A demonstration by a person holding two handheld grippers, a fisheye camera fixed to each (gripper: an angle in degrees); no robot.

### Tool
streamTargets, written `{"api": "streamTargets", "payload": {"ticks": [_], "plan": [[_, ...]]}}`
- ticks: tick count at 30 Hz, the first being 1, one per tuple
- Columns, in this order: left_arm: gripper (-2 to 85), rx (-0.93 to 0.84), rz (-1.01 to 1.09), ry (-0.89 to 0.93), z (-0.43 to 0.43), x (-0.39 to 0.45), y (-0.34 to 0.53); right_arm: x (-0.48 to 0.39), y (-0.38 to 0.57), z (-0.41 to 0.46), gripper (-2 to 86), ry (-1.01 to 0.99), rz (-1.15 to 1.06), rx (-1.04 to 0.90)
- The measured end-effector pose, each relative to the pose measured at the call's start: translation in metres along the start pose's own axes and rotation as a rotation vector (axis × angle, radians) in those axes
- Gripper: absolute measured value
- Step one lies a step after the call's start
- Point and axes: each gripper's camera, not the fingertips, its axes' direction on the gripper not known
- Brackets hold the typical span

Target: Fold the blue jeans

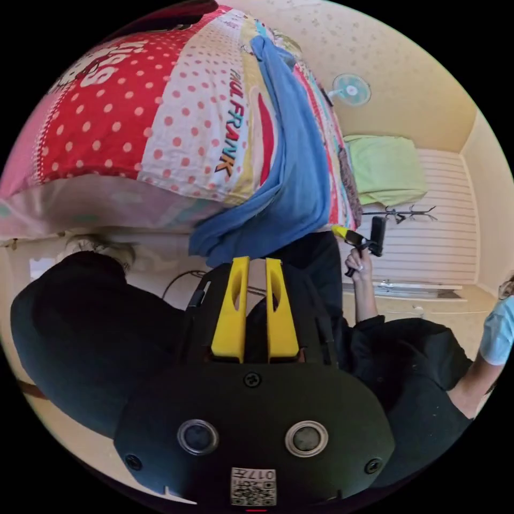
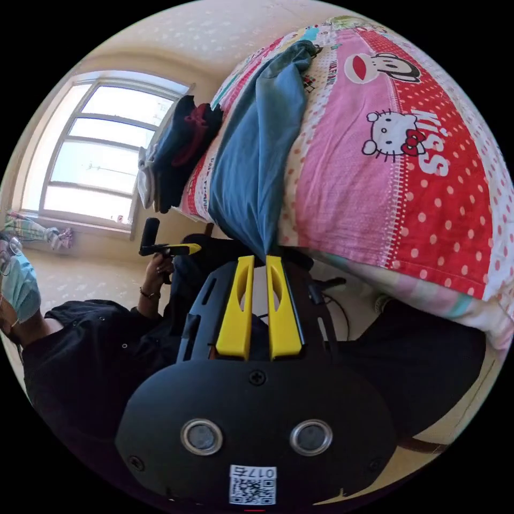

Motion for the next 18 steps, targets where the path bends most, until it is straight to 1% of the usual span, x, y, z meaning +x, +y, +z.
{"api": "streamTargets", "payload": {"ticks": [1,2,5,7,9,11,13,14,16,18], "plan": [[8.3,0.015,0.015,0.013,0.000,0.004,-0.003,0.001,0.001,-0.008,5.1,-0.037,0.004,0.060],[8.6,0.035,0.057,-0.007,0.003,0.014,-0.009,0.002,0.003,-0.013,5.6,-0.028,0.026,0.113],[8.8,0.030,0.090,-0.152,0.023,0.035,-0.030,0.006,0.004,-0.015,6.9,-0.005,0.086,0.194],[8.9,0.005,0.125,-0.184,0.042,0.042,-0.040,0.004,0.006,-0.010,7.8,-0.010,0.080,0.207],[9.5,-0.096,0.085,-0.266,0.071,0.041,-0.050,-0.002,0.011,-0.003,7.8,0.012,0.063,0.216],[10.0,-0.119,0.062,-0.267,0.087,0.041,-0.046,-0.010,0.023,0.005,7.7,0.075,0.031,0.231],[10.1,-0.108,0.044,-0.293,0.096,0.041,-0.040,-0.016,0.034,0.012,7.7,0.148,-0.017,0.235],[10.1,-0.089,0.030,-0.336,0.100,0.041,-0.036,-0.018,0.039,0.017,7.7,0.196,-0.029,0.238],[10.0,-0.029,0.024,-0.367,0.096,0.045,-0.028,-0.020,0.042,0.018,7.8,0.185,-0.025,0.258],[9.1,0.075,0.086,-0.388,0.079,0.061,-0.017,-0.026,0.042,0.016,7.8,0.172,-0.047,0.276]]}}
